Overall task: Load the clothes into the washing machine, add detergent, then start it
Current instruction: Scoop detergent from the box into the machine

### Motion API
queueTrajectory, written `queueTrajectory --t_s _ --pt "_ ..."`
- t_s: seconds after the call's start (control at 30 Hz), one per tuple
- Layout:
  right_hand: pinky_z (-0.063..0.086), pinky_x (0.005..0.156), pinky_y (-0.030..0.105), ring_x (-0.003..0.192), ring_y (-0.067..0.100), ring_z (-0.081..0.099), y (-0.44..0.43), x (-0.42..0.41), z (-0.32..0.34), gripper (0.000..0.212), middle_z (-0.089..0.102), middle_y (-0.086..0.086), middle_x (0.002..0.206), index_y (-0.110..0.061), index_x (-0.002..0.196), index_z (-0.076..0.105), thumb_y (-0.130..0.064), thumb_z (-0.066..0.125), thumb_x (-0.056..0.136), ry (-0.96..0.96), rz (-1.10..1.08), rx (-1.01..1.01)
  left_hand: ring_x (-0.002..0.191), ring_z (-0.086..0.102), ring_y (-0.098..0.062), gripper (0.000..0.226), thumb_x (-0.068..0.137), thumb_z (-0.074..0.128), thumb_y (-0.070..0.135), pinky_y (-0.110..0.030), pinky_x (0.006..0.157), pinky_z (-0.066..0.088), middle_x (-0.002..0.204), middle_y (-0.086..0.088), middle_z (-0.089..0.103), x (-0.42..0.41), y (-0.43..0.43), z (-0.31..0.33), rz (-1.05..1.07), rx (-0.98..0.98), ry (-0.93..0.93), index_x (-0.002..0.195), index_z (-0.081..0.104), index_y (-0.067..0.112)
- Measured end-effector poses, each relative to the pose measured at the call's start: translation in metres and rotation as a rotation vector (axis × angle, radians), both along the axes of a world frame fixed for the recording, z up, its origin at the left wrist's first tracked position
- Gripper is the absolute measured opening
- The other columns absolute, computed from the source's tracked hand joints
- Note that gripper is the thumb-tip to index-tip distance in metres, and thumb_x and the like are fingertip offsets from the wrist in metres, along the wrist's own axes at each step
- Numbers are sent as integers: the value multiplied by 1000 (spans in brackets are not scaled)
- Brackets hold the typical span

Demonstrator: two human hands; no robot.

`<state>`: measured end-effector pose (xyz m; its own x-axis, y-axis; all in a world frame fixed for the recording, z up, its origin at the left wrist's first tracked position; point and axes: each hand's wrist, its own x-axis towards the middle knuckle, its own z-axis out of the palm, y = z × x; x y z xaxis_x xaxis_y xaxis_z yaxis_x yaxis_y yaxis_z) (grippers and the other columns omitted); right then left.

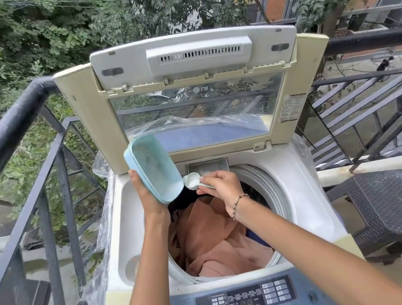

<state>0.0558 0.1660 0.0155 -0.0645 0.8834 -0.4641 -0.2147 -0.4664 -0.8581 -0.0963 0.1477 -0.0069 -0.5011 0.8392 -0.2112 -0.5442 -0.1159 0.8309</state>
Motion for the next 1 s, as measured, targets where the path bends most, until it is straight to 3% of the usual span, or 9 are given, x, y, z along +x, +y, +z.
queueTrajectory --t_s 0.1,0.4,0.47,0.57,0.67,0.8,1.0 --pt "58 62 17 58 23 71 3 7 0 10 66 16 83 -2 73 60 1 68 79 -6 -6 24 129 51 -30 71 90 33 68 -48 111 37 137 -11 57 3 -3 -8 20 -28 -75 138 51 19" --pt "58 60 16 58 18 69 27 22 -7 18 65 12 83 -5 68 56 4 66 80 -78 -56 54 127 53 -27 68 89 33 70 -52 110 38 137 -6 57 12 -9 -24 31 -122 -199 138 50 26" --pt "57 59 16 57 14 69 36 23 -13 19 65 9 80 -6 67 57 3 66 80 -157 -66 76 126 54 -28 68 89 32 71 -54 109 38 136 -7 58 16 -10 -28 22 -136 -234 137 51 27" --pt "57 73 27 73 18 69 44 21 -22 21 70 7 81 -16 63 59 -5 70 76 -439 -37 152 122 56 -29 66 88 32 72 -56 103 42 133 -6 60 20 -13 -30 7 -159 -270 135 52 30" --pt "46 69 25 74 13 61 45 21 -26 13 68 0 76 -18 65 64 -11 71 73 -639 46 288 117 60 -28 65 86 35 73 -55 97 48 129 -5 63 21 -14 -32 -8 -182 -338 132 54 33" --pt "48 75 27 80 15 61 44 22 -30 3 69 3 84 -8 77 70 -10 70 75 -755 107 437 102 66 -24 61 83 37 76 -43 75 57 115 -2 69 21 -17 -37 -51 -197 -350 121 62 35" --pt "48 79 30 86 18 59 45 25 -34 5 67 10 92 -2 79 70 -7 70 77 -832 138 547 96 67 -21 53 83 38 76 -48 81 54 101 2 75 23 -21 -47 -79 -219 -305 102 69 38"
